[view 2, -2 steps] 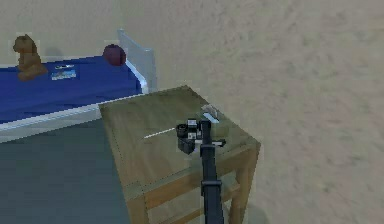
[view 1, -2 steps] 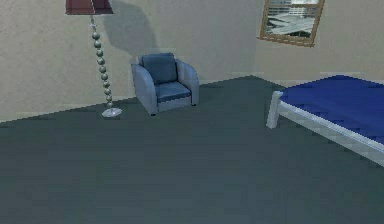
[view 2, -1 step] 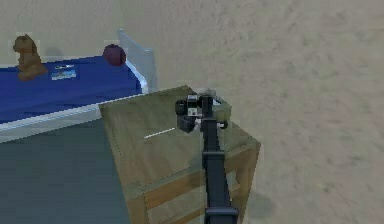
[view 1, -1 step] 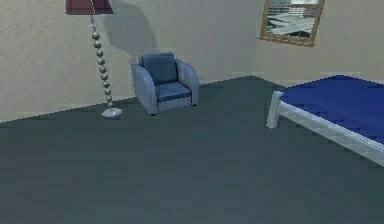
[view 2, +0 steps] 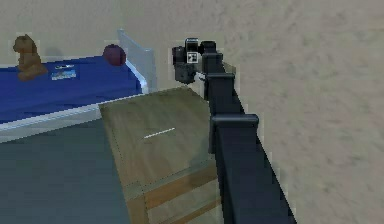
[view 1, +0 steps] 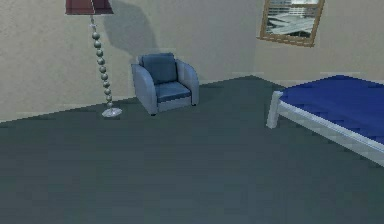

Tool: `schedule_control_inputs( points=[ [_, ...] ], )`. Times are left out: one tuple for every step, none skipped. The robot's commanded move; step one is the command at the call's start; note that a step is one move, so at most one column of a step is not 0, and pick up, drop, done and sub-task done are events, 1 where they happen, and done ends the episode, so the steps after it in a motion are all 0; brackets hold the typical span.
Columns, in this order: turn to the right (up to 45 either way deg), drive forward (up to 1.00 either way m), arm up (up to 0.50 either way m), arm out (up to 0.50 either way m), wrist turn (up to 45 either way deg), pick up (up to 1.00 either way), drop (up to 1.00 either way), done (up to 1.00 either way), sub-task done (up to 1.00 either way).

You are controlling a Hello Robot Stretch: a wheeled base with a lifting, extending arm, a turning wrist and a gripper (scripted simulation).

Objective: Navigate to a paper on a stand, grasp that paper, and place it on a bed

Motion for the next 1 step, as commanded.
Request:
schedule_control_inputs(
  points=[
    [0.0, 0.0, 0.0, 0.0, -45.0, 0.0, 0.0, 0.0, 0.0]
  ],
)
